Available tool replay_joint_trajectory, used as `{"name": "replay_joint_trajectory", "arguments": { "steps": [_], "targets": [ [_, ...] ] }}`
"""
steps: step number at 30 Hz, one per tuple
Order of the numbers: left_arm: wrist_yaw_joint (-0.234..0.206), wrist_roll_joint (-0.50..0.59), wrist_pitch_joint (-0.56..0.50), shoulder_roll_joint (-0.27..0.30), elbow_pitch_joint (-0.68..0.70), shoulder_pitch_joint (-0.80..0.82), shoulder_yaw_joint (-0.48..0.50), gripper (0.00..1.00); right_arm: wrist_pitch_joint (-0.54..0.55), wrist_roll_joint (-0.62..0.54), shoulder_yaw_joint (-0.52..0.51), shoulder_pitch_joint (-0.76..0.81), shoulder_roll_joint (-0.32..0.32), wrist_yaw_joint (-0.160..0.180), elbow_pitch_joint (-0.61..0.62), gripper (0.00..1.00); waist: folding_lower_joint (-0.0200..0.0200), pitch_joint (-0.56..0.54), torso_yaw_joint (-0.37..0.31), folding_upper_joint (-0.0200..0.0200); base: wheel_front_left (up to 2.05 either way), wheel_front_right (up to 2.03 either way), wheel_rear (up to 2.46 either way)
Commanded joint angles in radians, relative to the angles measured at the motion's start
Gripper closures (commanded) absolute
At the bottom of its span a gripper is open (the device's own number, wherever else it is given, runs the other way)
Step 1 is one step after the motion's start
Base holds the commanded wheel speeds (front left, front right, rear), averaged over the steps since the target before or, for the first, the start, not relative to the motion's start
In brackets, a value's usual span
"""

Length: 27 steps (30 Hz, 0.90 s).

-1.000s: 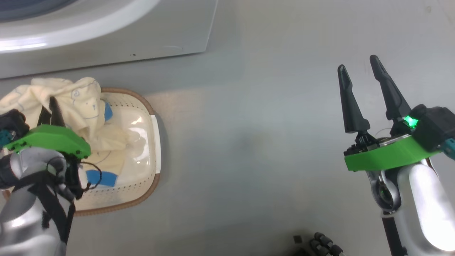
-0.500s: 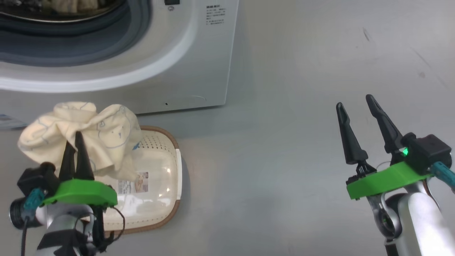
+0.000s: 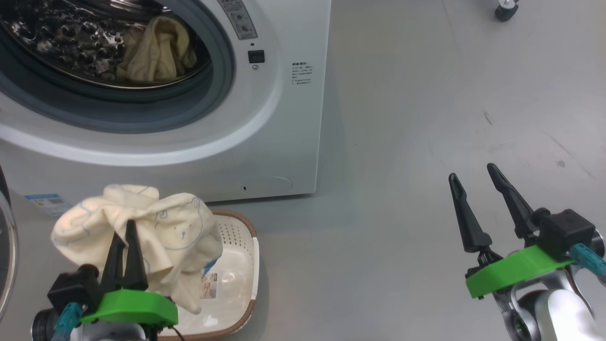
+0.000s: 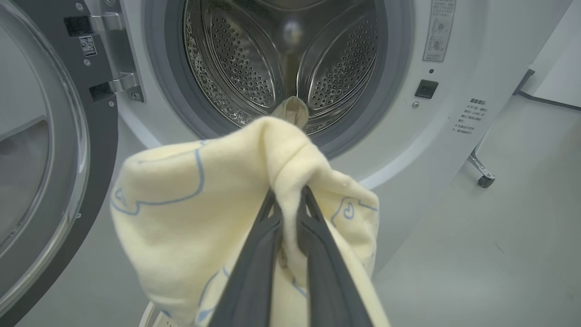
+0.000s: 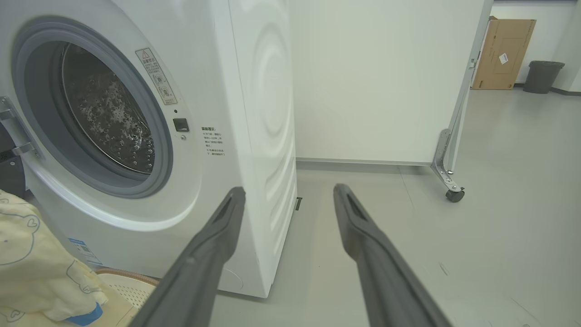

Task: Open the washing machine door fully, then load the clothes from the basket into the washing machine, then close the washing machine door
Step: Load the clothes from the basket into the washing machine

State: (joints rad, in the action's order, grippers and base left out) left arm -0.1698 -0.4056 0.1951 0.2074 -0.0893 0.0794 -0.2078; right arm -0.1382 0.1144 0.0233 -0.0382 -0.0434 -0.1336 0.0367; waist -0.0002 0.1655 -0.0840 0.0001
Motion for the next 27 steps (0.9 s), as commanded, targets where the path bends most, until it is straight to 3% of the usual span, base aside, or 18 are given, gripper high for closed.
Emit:
{"name": "replay_joint_trajectory", "arguments": {
  "steps": [1,27],
  "targets": [
    [-0.006,0.010,-0.001,0.018,0.044,0.012,0.034,1.00,0.004,-0.004,0.014,-0.010,-0.007,0.003,0.042,0.00,0.0002,-0.018,0.008,-0.0001,0.00,0.00,0.00],
    [-0.040,-0.006,-0.047,0.028,0.136,-0.094,0.013,1.00,0.036,0.008,0.022,0.074,-0.007,0.003,0.089,0.00,0.0002,-0.087,0.046,-0.0001,0.00,0.00,0.00]
  ]
}}
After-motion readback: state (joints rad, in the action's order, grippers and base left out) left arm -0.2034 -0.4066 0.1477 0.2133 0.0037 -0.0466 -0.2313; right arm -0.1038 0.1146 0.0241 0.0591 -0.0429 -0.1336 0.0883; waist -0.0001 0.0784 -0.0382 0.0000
